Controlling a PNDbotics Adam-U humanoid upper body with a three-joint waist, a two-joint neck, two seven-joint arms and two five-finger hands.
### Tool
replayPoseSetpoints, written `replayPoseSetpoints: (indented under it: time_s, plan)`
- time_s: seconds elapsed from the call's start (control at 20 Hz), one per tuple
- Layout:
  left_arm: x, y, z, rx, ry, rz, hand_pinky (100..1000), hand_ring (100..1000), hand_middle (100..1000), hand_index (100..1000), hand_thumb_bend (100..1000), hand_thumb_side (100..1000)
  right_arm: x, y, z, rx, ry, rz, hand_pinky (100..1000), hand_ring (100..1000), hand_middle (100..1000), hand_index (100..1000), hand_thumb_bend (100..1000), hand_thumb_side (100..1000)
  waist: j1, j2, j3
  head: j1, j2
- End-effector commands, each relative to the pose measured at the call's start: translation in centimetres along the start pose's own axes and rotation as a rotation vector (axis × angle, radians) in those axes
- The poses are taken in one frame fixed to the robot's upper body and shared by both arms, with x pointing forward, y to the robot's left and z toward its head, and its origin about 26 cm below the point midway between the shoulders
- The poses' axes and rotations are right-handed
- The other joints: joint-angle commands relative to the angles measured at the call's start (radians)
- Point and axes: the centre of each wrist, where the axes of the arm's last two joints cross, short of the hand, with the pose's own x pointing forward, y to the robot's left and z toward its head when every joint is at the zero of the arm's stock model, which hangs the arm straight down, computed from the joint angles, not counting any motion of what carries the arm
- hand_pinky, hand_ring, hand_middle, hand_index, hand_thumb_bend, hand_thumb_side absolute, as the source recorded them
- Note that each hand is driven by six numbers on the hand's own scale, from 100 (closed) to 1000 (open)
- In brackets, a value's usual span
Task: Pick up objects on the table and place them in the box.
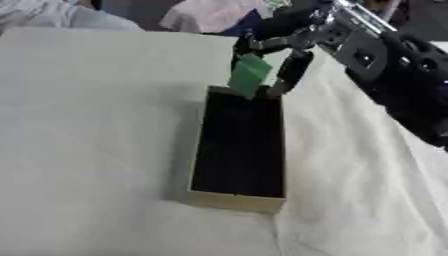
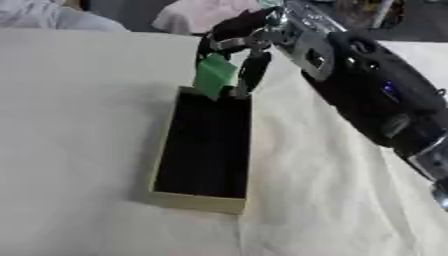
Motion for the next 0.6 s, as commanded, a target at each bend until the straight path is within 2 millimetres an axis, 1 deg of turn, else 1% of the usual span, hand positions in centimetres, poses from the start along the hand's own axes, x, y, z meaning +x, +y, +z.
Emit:
replayPoseSetpoints:
  time_s: [0.05,0.1,0.15,0.2,0.25,0.3,0.35,0.4,0.45,0.6]
  plan:
    - [0.7,0.1,-0.6,-0.019,-0.032,0.001,729,785,757,876,323,923,-0.2,-0.6,0.2,0.235,-0.151,0.157,699,661,560,677,100,322,0.005,-0.013,0.003,-0.001,0.005]
    - [0.7,0.1,-0.6,-0.021,-0.033,0.000,729,785,757,876,323,922,-0.3,-0.2,0.0,0.257,-0.156,0.163,737,719,619,736,100,388,0.005,-0.013,0.003,-0.001,0.005]
    - [0.8,0.1,-0.7,-0.022,-0.034,0.001,729,785,757,876,323,922,-0.3,0.3,-0.3,0.282,-0.162,0.174,745,729,629,744,100,400,0.005,-0.013,0.003,-0.002,0.005]
    - [0.8,0.1,-0.7,-0.022,-0.034,0.002,729,785,757,876,322,923,-0.4,0.9,-0.6,0.309,-0.168,0.186,821,821,739,803,161,441,0.004,-0.013,0.004,-0.003,0.005]
    - [0.8,0.1,-0.7,-0.022,-0.034,0.002,729,785,757,876,323,923,-0.6,1.5,-0.8,0.337,-0.173,0.198,834,835,750,813,168,452,0.004,-0.013,0.004,-0.004,0.005]
    - [0.8,0.0,-0.7,-0.022,-0.034,0.003,729,785,757,876,322,924,-0.9,2.1,-1.1,0.368,-0.175,0.207,914,924,830,867,212,488,0.005,-0.013,0.004,-0.004,0.005]
    - [0.8,0.0,-0.7,-0.022,-0.033,0.003,729,785,757,876,322,924,-1.2,2.7,-1.2,0.395,-0.174,0.216,922,931,839,872,218,488,0.005,-0.012,0.004,-0.004,0.005]
    - [0.7,0.1,-0.6,-0.021,-0.033,0.003,729,785,757,876,323,924,-1.5,3.1,-1.3,0.420,-0.170,0.224,939,942,873,888,233,487,0.005,-0.012,0.004,-0.004,0.005]
    - [0.7,0.1,-0.6,-0.019,-0.033,0.003,729,785,757,876,323,923,-1.9,3.5,-1.2,0.443,-0.164,0.234,947,948,887,900,247,475,0.006,-0.011,0.004,-0.003,0.005]
    - [0.8,0.1,-0.7,-0.017,-0.034,0.004,729,785,757,877,323,923,-2.8,3.9,-1.1,0.485,-0.144,0.257,947,947,892,906,281,440,0.006,-0.011,0.002,-0.002,0.005]
